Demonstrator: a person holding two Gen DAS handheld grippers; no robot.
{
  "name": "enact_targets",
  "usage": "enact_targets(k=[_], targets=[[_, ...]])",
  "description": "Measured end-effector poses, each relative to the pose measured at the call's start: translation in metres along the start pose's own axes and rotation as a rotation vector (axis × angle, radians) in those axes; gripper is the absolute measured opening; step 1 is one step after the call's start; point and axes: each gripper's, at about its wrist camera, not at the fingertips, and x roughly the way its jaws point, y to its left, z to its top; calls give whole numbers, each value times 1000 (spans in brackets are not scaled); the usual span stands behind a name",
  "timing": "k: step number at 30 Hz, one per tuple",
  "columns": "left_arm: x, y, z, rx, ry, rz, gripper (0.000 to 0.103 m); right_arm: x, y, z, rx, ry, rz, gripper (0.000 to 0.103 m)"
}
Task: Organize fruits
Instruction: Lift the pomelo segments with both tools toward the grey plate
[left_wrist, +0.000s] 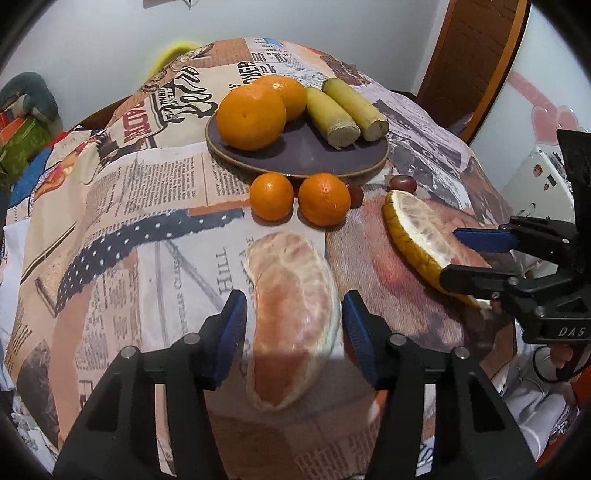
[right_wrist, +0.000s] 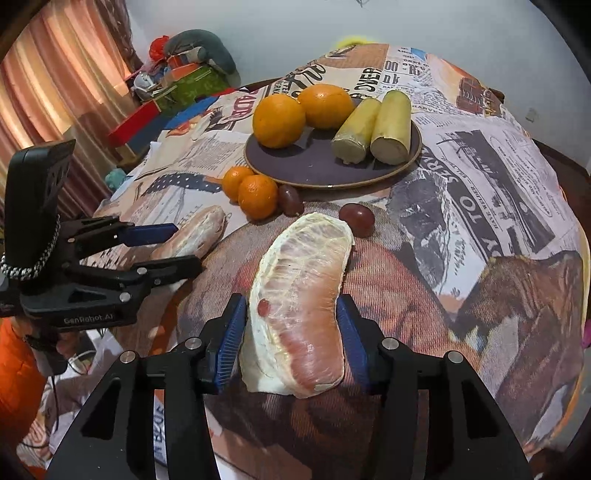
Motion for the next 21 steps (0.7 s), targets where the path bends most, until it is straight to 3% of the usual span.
enact_targets(k=[7, 11, 21], targets=[[7, -1, 6, -1, -8, -14, 54, 11, -2, 13, 31, 3, 4, 52], [7, 1, 6, -8, -13, -8, 46, 16, -3, 16, 24, -6, -6, 53], [-7, 5, 9, -40, -47, -21, 44, 5, -2, 15, 27, -57, -8, 49]])
